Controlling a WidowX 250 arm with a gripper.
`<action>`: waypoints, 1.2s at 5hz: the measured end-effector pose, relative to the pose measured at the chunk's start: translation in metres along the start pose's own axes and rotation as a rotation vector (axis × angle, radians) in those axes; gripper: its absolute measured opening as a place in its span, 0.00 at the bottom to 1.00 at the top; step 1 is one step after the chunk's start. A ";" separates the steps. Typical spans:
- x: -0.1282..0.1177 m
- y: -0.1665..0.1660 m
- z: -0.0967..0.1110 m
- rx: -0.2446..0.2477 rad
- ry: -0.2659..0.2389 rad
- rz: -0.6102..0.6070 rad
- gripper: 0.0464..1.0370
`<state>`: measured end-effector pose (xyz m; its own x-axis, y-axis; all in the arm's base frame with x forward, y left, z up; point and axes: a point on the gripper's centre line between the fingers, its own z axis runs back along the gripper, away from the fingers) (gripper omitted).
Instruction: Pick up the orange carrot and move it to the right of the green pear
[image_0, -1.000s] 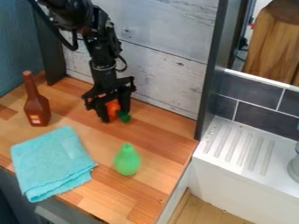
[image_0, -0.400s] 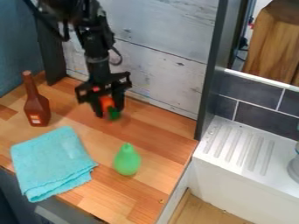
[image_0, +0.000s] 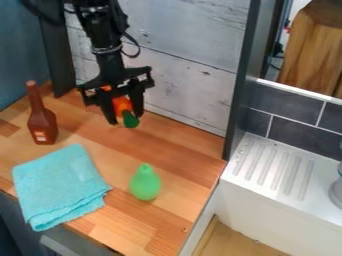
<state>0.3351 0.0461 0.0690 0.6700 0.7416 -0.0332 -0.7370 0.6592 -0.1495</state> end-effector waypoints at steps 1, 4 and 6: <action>-0.020 0.003 0.008 -0.010 0.028 -0.021 0.56; -0.031 0.016 0.000 0.074 0.074 -0.072 0.56; -0.031 0.032 -0.005 0.116 0.093 -0.071 0.56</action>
<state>0.2913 0.0436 0.0599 0.7222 0.6813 -0.1192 -0.6891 0.7235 -0.0400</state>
